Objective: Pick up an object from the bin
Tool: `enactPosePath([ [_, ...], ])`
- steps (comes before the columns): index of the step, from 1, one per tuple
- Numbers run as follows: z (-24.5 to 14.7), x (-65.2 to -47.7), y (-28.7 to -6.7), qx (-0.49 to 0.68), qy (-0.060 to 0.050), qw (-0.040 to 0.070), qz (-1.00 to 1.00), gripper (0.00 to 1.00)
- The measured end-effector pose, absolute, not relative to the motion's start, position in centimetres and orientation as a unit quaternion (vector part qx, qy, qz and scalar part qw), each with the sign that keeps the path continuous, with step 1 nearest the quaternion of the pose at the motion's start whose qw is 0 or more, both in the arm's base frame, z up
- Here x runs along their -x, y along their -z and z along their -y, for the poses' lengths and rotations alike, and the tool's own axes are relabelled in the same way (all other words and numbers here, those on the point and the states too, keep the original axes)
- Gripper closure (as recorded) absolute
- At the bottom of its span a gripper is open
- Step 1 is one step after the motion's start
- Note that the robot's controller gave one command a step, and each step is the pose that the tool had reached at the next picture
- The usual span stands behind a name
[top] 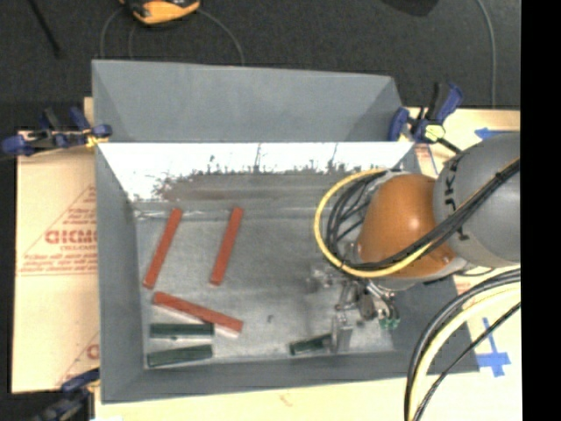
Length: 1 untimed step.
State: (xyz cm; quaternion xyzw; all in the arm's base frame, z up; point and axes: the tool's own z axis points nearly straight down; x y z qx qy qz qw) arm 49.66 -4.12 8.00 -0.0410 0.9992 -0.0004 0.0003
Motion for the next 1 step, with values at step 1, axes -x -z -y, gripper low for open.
enactPosePath([
  [1,1.67,-48.98,-9.97,-0.007,0.0,0.0,-1.0,0.0],
])
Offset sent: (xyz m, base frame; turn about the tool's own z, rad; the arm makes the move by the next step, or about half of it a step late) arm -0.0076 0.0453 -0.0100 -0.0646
